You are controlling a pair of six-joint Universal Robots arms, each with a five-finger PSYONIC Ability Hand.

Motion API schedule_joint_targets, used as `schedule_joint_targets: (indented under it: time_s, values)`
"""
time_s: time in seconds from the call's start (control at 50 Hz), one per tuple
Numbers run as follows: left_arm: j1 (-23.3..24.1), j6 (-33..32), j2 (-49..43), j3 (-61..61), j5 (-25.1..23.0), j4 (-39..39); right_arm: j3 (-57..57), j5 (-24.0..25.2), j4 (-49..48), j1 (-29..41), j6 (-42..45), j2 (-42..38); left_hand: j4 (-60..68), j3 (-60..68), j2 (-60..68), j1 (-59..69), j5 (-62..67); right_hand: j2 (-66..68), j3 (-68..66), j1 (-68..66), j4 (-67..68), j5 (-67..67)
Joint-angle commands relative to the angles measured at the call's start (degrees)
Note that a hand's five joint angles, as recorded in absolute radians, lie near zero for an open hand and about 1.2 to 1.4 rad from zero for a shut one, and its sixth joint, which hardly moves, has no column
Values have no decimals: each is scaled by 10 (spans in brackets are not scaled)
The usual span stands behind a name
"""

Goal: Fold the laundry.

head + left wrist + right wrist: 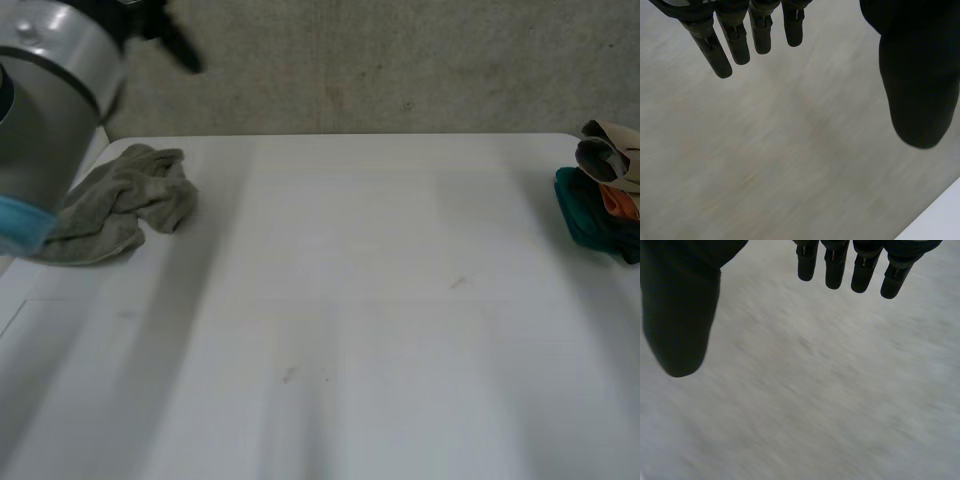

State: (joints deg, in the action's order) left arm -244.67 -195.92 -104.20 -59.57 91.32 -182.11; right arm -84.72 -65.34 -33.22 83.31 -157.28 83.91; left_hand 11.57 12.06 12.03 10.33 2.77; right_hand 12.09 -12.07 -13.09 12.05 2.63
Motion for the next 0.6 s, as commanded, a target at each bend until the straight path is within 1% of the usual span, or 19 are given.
schedule_joint_targets:
  time_s: [0.02, 0.04, 0.08, 0.1, 0.12, 0.16, 0.18, 0.24, 0.26, 0.34, 0.4, 0.42, 0.44, 0.46, 0.48, 0.5, 0.54, 0.58, 0.6]
  values:
    - [-112, -212, -116, -11, 20, 1, -152, 11, 28, 162, 46, 6, -10, -15, -15, 2, -22, -21, 21, 31, -20, -26]
    - [-132, -260, -157, -10, 21, -3, -164, 9, 32, 167, 54, 6, -14, -18, -18, -1, -26, -21, 21, 31, -20, -26]
    - [-153, -292, -195, -5, 19, -12, -195, 1, 36, 176, 73, -4, -14, -18, -18, -1, -26, -21, 21, 31, -20, -26]
    - [-177, -320, -239, 11, 17, -37, -202, -1, 37, 178, 79, -9, -15, -20, -20, -3, -27, -21, 21, 31, -20, -26]
    - [-189, -328, -264, 23, 14, -54, -210, -5, 37, 178, 86, -13, -16, -21, -20, -3, -28, -21, 21, 31, -20, -26]
    - [-205, -338, -312, 45, 5, -89, -229, -15, 37, 181, 100, -25, -16, -21, -20, -3, -28, -21, 21, 31, -20, -26]
    - [-221, -345, -358, 66, -9, -120, -233, -18, 38, 184, 104, -29, -16, -21, -20, -3, -28, -21, 21, 31, -20, -26]
    - [-237, -346, -419, 99, -33, -151, -242, -26, 38, 189, 114, -34, -14, -18, -18, -1, -26, -21, 21, 31, -20, -26]
    - [-242, -347, -455, 122, -56, -162, -244, -28, 38, 187, 115, -35, -14, -18, -18, -1, -26, -21, 21, 31, -20, -26]
    - [-254, -346, -533, 174, -103, -170, -259, -30, 38, 183, 115, -35, -12, -17, -16, 1, -24, -21, 21, 31, -20, -26]
    - [-268, -346, -578, 222, -116, -171, -271, -30, 38, 183, 115, -35, 10, 5, 5, 22, -2, -21, 21, 31, -20, -26]
    - [-269, -346, -588, 235, -116, -171, -273, -30, 38, 183, 115, -34, 37, 32, 32, 49, 25, -21, 21, 31, -20, -26]
    - [-270, -345, -595, 249, -115, -170, -276, -31, 38, 183, 115, -34, 95, 90, 91, 108, 83, -21, 21, 31, -20, -26]
    - [-271, -343, -602, 262, -114, -170, -279, -31, 38, 183, 115, -33, 197, 192, 193, 210, 185, -21, 21, 31, -20, -26]
    - [-269, -338, -608, 280, -114, -171, -284, -31, 37, 183, 116, -31, 528, 523, 524, 541, 516, -21, 21, 31, -20, -26]
    - [-266, -337, -609, 285, -113, -172, -287, -32, 36, 183, 116, -30, 683, 678, 678, 695, 671, -21, 21, 31, -20, -26]
    - [-262, -328, -602, 283, -99, -173, -295, -33, 34, 183, 116, -28, 684, 679, 680, 697, 672, -21, 21, 31, -20, -26]
    - [-245, -301, -560, 266, -49, -176, -297, -35, 33, 182, 116, -27, 684, 679, 680, 697, 672, -21, 21, 31, -20, -26]
    - [-238, -292, -539, 257, -32, -177, -297, -37, 33, 182, 116, -27, 684, 679, 680, 697, 672, -21, 21, 31, -20, -26]
